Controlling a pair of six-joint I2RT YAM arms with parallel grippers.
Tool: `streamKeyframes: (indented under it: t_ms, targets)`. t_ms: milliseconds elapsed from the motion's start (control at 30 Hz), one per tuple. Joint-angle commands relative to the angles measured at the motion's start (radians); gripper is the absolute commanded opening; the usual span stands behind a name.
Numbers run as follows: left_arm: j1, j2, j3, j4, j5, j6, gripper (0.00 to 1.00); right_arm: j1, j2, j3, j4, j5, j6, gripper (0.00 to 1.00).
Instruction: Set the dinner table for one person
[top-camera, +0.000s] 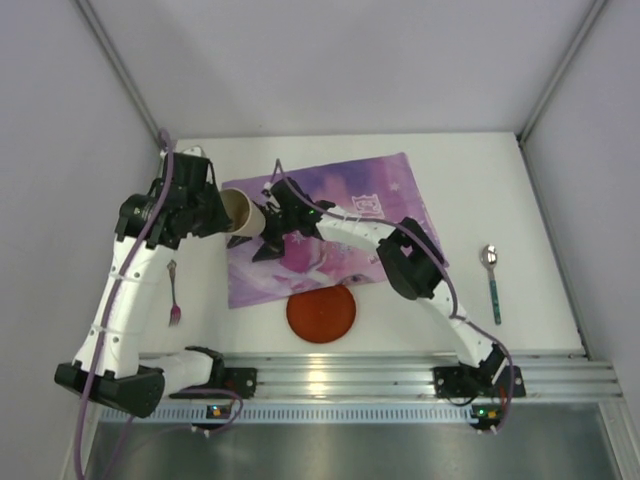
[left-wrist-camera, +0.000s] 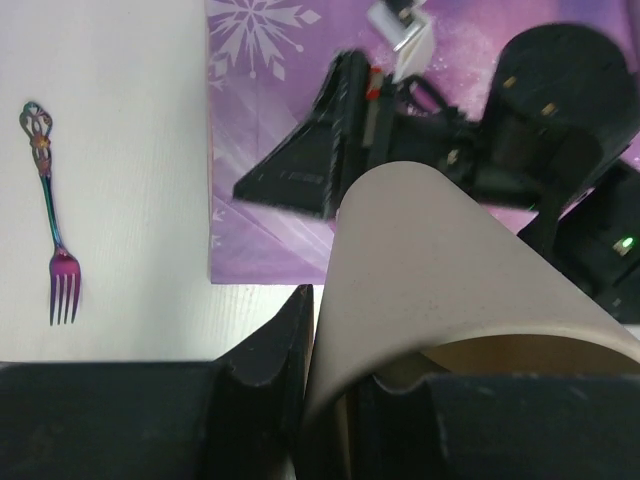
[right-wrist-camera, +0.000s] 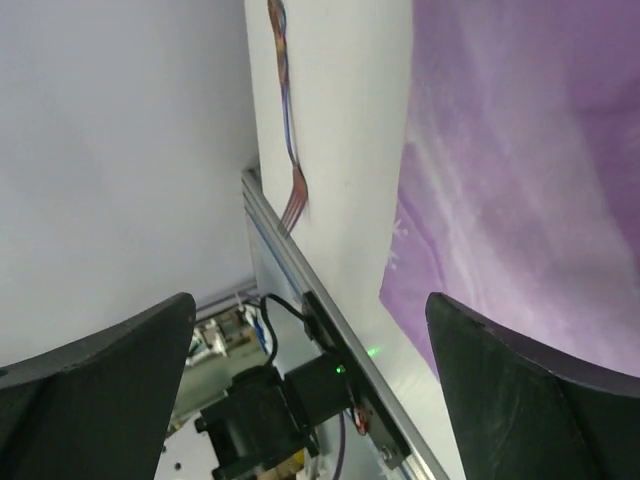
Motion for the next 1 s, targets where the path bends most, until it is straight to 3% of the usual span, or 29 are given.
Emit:
streamKeyframes:
  t_ms: [0, 100, 267, 300, 400, 467, 533, 600, 700, 967]
  targets:
    - [0.001, -0.029, 0.030, -0.033, -0.001, 0.020, 0.00, -0.107, -0.043, 0.045, 0.126, -0.011, 0.052, 1.00]
    - [0.001, -0.028, 0.033, -0.035, -0.007, 0.027, 0.00, -0.158, -0.163, 0.016, 0.000, 0.041, -0.051, 1.00]
    - [-0.001, -0.020, 0.010, -0.006, 0.010, 0.022, 0.00, -0.184, -0.422, -0.209, -0.226, 0.175, -0.335, 0.98]
    - [-0.001, -0.017, 0.004, 0.009, 0.014, 0.016, 0.00, -0.183, -0.445, -0.241, -0.307, 0.190, -0.395, 0.87]
    - [-0.001, -0.017, -0.019, 0.034, 0.034, 0.001, 0.00, -0.161, -0.539, -0.398, -0.410, 0.242, -0.460, 0.72]
    - [-0.001, -0.016, -0.039, 0.055, 0.057, -0.004, 0.00, -0.132, -0.609, -0.525, -0.431, 0.270, -0.497, 0.49]
    - [-0.001, -0.011, -0.050, 0.069, 0.062, -0.004, 0.00, -0.114, -0.638, -0.624, -0.431, 0.255, -0.503, 0.36]
    - [-0.001, 0.001, -0.061, 0.079, 0.057, -0.004, 0.00, -0.088, -0.654, -0.665, -0.447, 0.252, -0.523, 0.18]
    - [-0.001, 0.023, -0.042, 0.082, 0.059, -0.004, 0.00, -0.071, -0.640, -0.714, -0.497, 0.281, -0.552, 0.00]
    - [-0.001, 0.055, 0.005, 0.074, 0.060, 0.002, 0.00, -0.072, -0.560, -0.795, -0.523, 0.431, -0.601, 0.00]
